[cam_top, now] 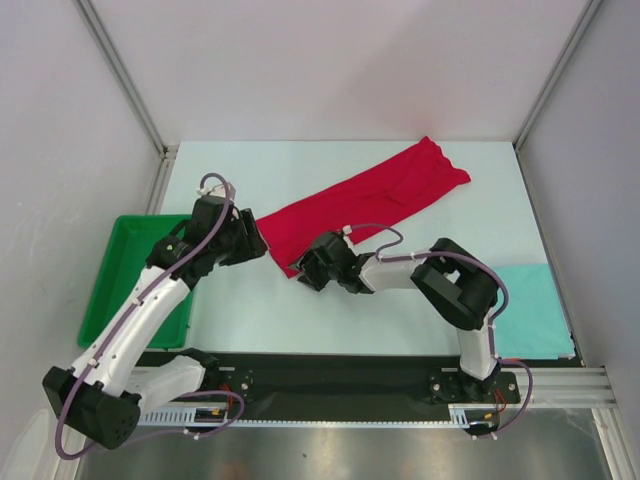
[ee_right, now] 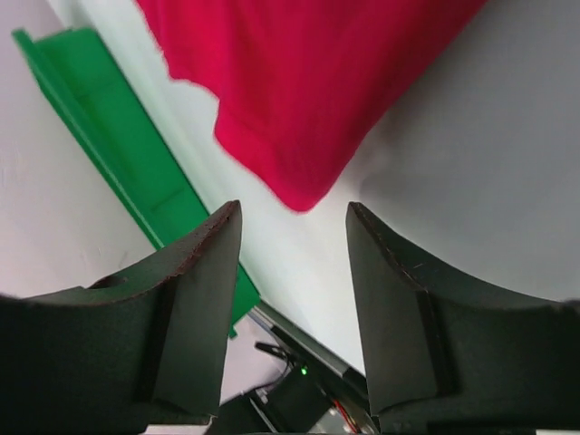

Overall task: Fold and stack the t-shirts
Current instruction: Fold the tshirt

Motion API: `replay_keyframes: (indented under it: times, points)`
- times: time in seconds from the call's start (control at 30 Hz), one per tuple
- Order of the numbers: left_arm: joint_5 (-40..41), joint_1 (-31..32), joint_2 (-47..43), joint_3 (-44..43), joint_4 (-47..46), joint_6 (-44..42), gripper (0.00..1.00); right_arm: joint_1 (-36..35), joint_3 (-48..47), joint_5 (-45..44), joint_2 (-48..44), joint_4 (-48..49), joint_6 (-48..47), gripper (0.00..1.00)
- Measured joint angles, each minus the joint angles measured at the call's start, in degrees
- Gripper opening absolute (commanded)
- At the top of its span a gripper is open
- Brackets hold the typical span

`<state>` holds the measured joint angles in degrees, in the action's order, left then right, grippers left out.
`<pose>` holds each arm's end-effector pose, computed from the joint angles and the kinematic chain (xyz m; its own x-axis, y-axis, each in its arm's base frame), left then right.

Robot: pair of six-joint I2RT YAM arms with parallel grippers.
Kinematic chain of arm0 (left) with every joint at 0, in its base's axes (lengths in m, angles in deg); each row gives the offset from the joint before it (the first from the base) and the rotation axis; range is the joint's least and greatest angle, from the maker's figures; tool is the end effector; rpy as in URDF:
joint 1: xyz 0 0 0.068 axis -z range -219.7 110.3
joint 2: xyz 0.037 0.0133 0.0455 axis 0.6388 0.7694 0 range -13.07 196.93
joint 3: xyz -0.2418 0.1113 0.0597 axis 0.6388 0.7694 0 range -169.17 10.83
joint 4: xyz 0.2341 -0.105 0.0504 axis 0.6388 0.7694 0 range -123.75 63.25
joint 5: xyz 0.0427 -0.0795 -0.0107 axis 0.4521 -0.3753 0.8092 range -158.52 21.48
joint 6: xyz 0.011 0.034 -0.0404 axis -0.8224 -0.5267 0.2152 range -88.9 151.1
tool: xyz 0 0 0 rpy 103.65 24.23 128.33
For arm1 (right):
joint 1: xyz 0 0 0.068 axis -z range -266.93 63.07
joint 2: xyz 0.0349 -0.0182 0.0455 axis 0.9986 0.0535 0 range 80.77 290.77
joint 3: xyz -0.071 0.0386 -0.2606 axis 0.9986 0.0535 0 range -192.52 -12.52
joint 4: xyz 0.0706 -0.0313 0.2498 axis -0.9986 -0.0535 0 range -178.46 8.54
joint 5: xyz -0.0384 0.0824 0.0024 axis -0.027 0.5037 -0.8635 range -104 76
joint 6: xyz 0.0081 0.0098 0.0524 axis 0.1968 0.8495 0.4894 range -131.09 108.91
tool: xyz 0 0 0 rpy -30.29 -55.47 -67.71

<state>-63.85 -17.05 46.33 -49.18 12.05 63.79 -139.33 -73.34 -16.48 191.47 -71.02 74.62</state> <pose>0.1923 -0.0771 0.3257 -0.7297 -0.2788 -0.6244 -0.0751 0.9403 -0.3321 0.2464 0.3173 0.1422 -0.7980 0.5966 -0.0851 0.3289 0.5495 0.7681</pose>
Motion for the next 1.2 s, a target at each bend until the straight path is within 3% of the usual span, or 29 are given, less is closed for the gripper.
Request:
replay_keyframes:
  times: [0.37, 0.53, 0.57, 0.67, 0.9, 1.2]
  points:
    - [1.68, 3.45, 3.56, -2.32, 1.46, -3.50, 0.63, -2.14, -3.19, -4.85, 3.19, -3.13, 4.87, 0.48]
    - [1.73, 3.67, 3.48, -2.38, 1.64, -4.28, 0.63, -2.16, -3.50, -5.55, 3.98, -3.74, 5.51, 0.27]
    - [1.86, 3.69, 3.43, -2.38, 1.73, -4.31, 0.63, -2.10, -3.52, -5.62, 4.13, -3.78, 5.14, 0.15]
    - [2.32, 3.76, 3.39, -2.38, 2.12, -4.66, 0.64, -1.55, -3.52, -4.96, 4.63, -3.87, 3.21, 0.00]
    - [1.86, 3.85, 3.17, -2.38, 2.43, -6.38, 0.68, -1.33, 1.03, -2.71, 1.62, -2.32, -0.76, 0.00]
    - [-8.02, 3.85, 3.17, -2.12, -0.79, -10.05, 0.80, -3.13, 23.32, 2.84, -21.16, -10.84, -9.97, 0.00]
